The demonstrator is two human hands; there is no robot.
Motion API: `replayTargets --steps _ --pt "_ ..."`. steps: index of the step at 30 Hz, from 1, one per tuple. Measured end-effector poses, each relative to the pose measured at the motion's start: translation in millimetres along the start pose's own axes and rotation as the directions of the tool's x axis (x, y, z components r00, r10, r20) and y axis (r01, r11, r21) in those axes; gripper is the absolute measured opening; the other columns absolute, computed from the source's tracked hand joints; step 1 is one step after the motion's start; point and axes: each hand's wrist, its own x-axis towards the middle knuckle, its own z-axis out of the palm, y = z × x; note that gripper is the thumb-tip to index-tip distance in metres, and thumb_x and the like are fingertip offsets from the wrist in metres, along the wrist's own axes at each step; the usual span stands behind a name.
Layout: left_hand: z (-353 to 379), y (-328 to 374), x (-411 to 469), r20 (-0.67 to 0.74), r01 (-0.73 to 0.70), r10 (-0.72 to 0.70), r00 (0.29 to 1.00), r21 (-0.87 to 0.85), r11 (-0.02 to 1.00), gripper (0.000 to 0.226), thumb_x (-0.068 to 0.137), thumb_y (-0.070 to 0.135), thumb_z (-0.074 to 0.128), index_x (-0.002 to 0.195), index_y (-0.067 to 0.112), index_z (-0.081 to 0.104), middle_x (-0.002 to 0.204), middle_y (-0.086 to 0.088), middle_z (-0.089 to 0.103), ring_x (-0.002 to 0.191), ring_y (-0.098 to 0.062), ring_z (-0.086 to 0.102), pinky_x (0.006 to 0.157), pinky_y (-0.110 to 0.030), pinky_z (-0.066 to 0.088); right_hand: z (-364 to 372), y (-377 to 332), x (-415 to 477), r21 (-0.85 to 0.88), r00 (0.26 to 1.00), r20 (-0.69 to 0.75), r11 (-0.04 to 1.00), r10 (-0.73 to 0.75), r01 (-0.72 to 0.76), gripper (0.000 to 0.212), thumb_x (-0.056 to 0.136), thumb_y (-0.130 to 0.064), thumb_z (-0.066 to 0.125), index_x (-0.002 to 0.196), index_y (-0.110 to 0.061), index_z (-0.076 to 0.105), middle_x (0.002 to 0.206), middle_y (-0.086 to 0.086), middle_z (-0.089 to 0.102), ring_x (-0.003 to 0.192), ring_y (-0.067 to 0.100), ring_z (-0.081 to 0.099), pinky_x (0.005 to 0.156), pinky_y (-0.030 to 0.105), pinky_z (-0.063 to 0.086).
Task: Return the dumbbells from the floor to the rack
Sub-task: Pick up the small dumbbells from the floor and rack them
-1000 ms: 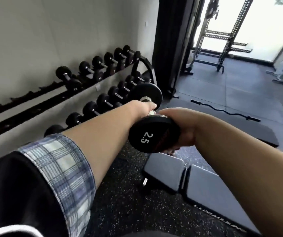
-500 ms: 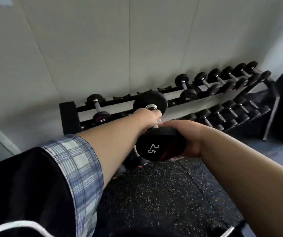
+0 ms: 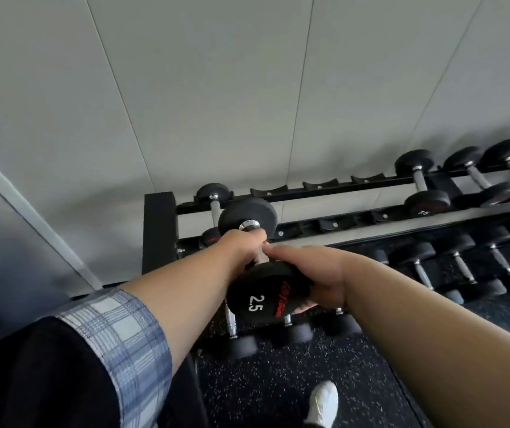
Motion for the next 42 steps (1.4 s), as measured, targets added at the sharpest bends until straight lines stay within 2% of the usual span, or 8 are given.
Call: replayTargets --steps 3,7,9,11,14,20,23,42 --pt "11.7 30.0 45.6 0.002 -0.024 0.025 1.000 -0.213 0.977 0.041 0.094 0.028 0.051 0.119 -0.003 0.061 0.089 -0.009 0.064 0.078 -0.026 0.061 0.044 -0.009 0.042 -54.7 -22.2 32.8 -0.039 0.985 0.143 0.994 -0.092 0.099 0.066 0.079 -0.063 0.069 0.122 -0.013 0.067 0.117 0.010 0.075 0.108 0.027 0.070 0.097 0.045 0.055" --pt "37.0 82.8 96.2 0.185 0.228 -0.139 0.973 -0.656 0.720 0.033 0.092 0.031 0.051 0.106 0.003 0.062 0.114 -0.007 0.064 0.119 -0.022 0.058 0.101 -0.027 0.044 -140.8 -52.8 67.7 -0.142 0.939 0.289 0.961 -0.188 0.236 0.036 0.088 -0.026 0.070 0.123 -0.017 0.065 0.113 0.003 0.075 0.107 0.018 0.069 0.093 0.031 0.054" --pt "51.9 102.5 124.4 0.100 0.156 -0.120 0.988 -0.632 0.759 0.036 0.093 0.025 0.051 0.118 0.002 0.061 0.126 -0.015 0.064 0.109 -0.025 0.065 0.086 -0.030 0.055 -175.3 -65.7 84.4 -0.424 0.954 0.185 0.857 -0.235 0.293 0.032 0.085 -0.024 0.076 0.115 -0.031 0.067 0.103 -0.010 0.077 0.098 0.006 0.071 0.088 0.024 0.052" --pt "64.6 121.2 153.6 0.072 0.108 -0.081 0.994 -0.655 0.748 0.030 0.091 0.023 0.053 0.112 0.004 0.064 0.108 -0.014 0.070 0.076 -0.018 0.071 0.062 -0.023 0.054 -199.3 -78.1 103.8 -0.630 0.955 0.090 0.727 -0.284 0.275 0.026 0.083 -0.032 0.078 0.104 -0.039 0.067 0.092 -0.017 0.075 0.086 -0.003 0.068 0.082 0.024 0.050" --pt "72.8 135.6 196.8 0.261 0.263 -0.109 0.959 -0.683 0.681 0.028 0.086 0.035 0.067 0.103 0.012 0.067 0.072 -0.001 0.075 0.075 -0.008 0.068 0.088 -0.025 0.052 -222.9 -93.1 132.1 -0.706 0.940 0.060 0.651 -0.336 0.278 0.016 0.084 -0.034 0.075 0.094 -0.039 0.064 0.081 -0.016 0.070 0.075 -0.006 0.063 0.067 0.019 0.044" --pt "83.7 154.0 275.7 0.421 0.293 -0.196 0.886 -0.180 0.939 0.070 0.072 0.066 0.066 0.118 0.014 0.061 0.116 -0.011 0.067 0.106 -0.027 0.064 0.098 -0.039 0.049 -248.8 -109.3 199.6 -0.864 0.942 0.084 0.447 -0.325 0.231 0.014 0.086 -0.034 0.072 0.094 -0.035 0.061 0.072 -0.013 0.059 0.061 -0.005 0.053 0.051 0.016 0.033" --pt "95.1 155.5 312.4 0.416 0.281 -0.230 0.880 -0.066 0.957 0.080 0.085 0.062 0.055 0.130 -0.005 0.052 0.078 -0.010 0.064 0.067 -0.021 0.059 0.068 -0.029 0.051 -253.1 -106.5 237.3 -0.915 0.958 0.093 0.356 -0.272 0.190 0.014 0.089 -0.036 0.068 0.098 -0.034 0.058 0.073 -0.014 0.054 0.067 0.004 0.051 0.055 0.027 0.034" --pt "124.8 104.3 402.7 0.443 0.341 -0.249 0.861 -0.141 0.929 0.019 0.092 0.018 0.063 0.108 0.008 0.057 0.101 -0.012 0.066 0.090 -0.022 0.066 0.084 -0.045 0.055 -229.7 -27.8 329.1 -0.977 0.998 0.047 0.205 -0.045 0.055 0.044 0.088 -0.004 0.057 0.127 -0.026 0.054 0.109 0.002 0.061 0.102 0.030 0.062 0.073 0.040 0.052"
